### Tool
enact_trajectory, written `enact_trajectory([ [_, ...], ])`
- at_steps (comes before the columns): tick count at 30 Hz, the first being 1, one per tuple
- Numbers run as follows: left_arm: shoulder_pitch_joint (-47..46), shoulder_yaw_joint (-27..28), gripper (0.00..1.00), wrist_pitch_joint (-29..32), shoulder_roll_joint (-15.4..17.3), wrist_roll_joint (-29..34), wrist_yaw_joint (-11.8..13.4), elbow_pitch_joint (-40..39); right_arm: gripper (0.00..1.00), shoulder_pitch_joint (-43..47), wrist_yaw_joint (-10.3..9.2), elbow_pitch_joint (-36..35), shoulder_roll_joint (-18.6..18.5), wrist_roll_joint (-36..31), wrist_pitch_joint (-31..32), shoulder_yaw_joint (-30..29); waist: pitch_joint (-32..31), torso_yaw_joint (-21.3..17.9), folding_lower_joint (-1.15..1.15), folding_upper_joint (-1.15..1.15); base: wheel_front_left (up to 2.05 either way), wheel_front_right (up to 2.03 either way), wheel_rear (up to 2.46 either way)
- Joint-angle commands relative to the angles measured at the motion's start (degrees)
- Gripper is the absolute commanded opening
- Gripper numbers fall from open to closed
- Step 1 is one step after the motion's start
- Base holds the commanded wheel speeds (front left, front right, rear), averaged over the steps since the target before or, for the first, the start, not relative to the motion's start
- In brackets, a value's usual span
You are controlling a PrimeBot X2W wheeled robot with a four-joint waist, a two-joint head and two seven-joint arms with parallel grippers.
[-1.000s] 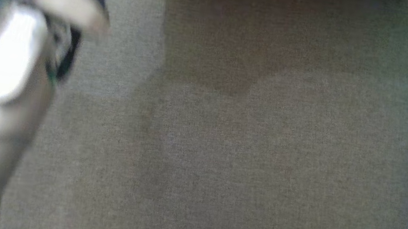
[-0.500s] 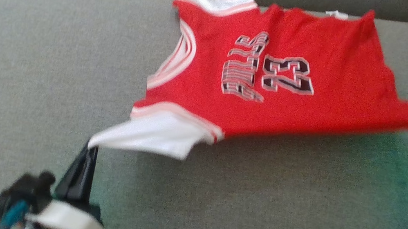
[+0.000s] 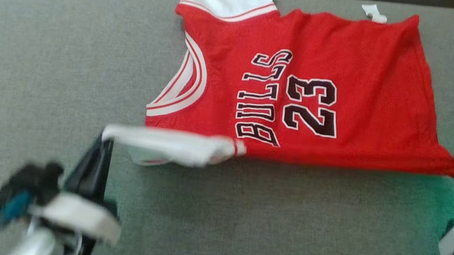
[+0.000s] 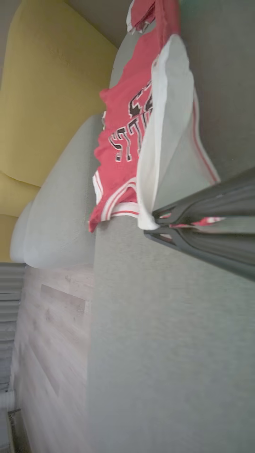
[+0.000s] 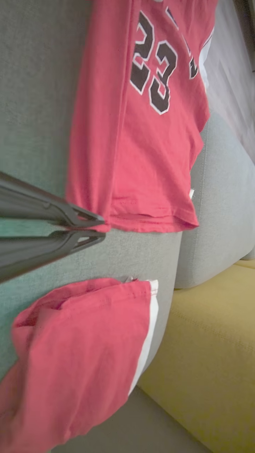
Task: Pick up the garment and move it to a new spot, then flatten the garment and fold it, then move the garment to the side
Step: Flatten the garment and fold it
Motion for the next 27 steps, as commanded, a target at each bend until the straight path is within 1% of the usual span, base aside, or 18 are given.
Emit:
enact_trajectory([
  [1,-5.23,2.41,0.0,0.32,0.4,0.44,-0.42,-0.53,0.0,-2.91,-0.05,-1.3,-1.25,-0.3,0.07,0.5,1.47,-0.54,-0.01,0.0,0.0,0.0,0.0],
  [9,-21.4,1.25,0.0,2.39,-1.89,1.4,-4.6,9.02,0.0,-13.96,-0.05,4.14,-1.41,-0.56,0.58,4.18,5.97,-1.55,-0.01,0.0,0.0,0.0,0.0],
  [16,-30.63,0.82,0.0,0.24,-4.05,1.56,-8.2,17.16,0.0,-22.26,-0.05,10.84,-1.39,0.02,-1.2,7.66,8.92,-1.86,-0.01,0.0,0.0,0.0,0.0],
  [17,-31.39,0.82,0.29,-0.34,-4.42,1.51,-8.54,18.23,0.25,-23.11,-0.05,11.82,-1.26,0.1,-1.55,7.95,9.23,-1.85,-0.01,0.0,0.0,0.0,0.0],
  [18,-32.02,0.83,1.0,-1.27,-4.69,1.67,-8.81,19.0,1.0,-23.84,-0.05,12.7,-1.1,0.19,-1.94,8.11,9.54,-1.81,-0.01,0.0,0.0,0.0,0.0],
  [20,-32.41,0.97,1.0,-3.68,-5.29,1.89,-9.07,20.2,1.0,-24.74,-0.05,14.0,-0.63,0.16,-2.99,8.07,9.88,-1.71,-0.01,0.0,0.0,0.0,0.0],
  [22,-31.57,0.66,1.0,-5.64,-5.28,3.01,-8.72,20.96,1.0,-24.77,-0.05,14.75,-0.1,-0.03,-3.94,7.93,9.93,-1.61,-0.01,0.0,0.0,0.0,0.0],
  [27,-24.98,0.72,1.0,-8.07,-5.46,4.79,-6.01,21.28,1.0,-22.67,-0.05,15.02,1.26,0.13,-5.09,6.97,9.35,-1.5,-0.01,0.0,0.0,0.0,0.0],
])
